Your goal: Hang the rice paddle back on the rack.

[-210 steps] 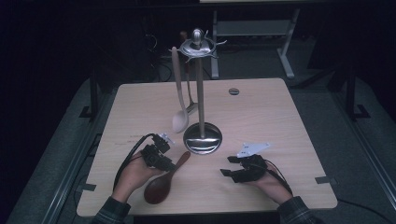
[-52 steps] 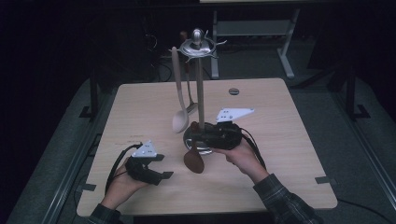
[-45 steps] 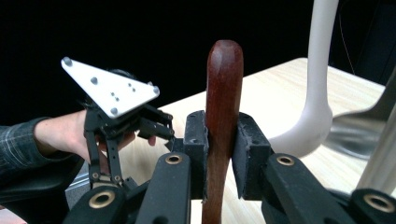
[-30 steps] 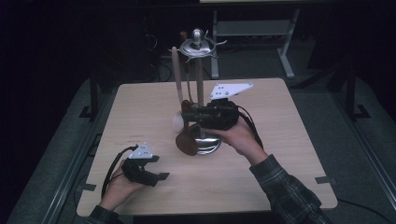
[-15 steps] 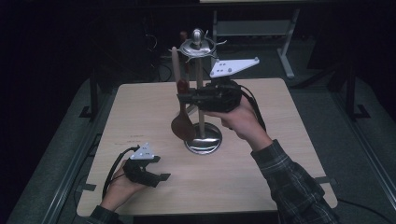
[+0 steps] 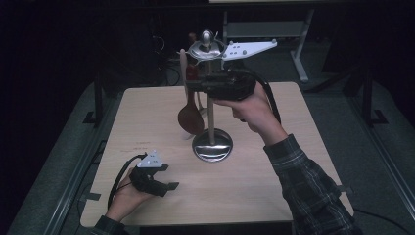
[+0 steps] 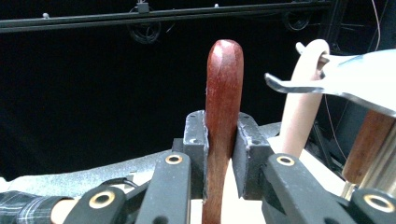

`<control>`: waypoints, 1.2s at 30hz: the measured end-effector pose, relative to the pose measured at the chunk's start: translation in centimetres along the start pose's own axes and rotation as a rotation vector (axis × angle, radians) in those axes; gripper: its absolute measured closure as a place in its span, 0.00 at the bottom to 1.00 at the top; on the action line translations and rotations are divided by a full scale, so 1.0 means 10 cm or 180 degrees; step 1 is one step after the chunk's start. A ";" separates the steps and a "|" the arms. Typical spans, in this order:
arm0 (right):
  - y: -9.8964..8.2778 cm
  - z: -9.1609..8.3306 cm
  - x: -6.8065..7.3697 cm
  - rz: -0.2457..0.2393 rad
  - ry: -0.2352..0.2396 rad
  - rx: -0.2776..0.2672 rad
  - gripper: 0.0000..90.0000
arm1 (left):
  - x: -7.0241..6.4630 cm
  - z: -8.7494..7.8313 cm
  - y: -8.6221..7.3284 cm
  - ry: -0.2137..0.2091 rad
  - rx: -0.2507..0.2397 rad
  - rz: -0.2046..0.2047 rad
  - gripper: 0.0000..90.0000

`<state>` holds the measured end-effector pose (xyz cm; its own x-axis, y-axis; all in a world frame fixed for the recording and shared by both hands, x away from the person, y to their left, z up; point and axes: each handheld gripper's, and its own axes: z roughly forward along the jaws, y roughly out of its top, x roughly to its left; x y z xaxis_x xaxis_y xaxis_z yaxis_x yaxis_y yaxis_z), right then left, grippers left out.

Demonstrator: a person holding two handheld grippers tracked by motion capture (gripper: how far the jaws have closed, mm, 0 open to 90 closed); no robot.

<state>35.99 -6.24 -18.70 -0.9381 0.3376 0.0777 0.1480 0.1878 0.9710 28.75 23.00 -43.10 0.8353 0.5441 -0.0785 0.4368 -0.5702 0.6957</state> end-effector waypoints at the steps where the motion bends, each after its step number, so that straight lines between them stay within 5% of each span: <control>1: 0.00 0.00 -0.01 -0.0004 -0.0011 0.0002 0.85 | 0.00 0.00 0.00 -0.0001 0.0001 0.0001 0.24; 26: -0.03 -0.01 -0.19 0.0074 -0.0310 -0.0018 0.85 | -0.01 0.02 0.00 -0.0029 0.0019 0.0004 0.24; 36: -0.13 -0.03 -0.14 -0.0007 -0.0369 0.0103 0.70 | -0.01 0.02 0.01 -0.0033 0.0060 0.0041 0.24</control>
<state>36.98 -7.22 -20.02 -0.8962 0.4411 0.0473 0.1579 0.2177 0.9632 28.77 22.80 -43.19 0.8444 0.5302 -0.0770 0.4320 -0.5887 0.6833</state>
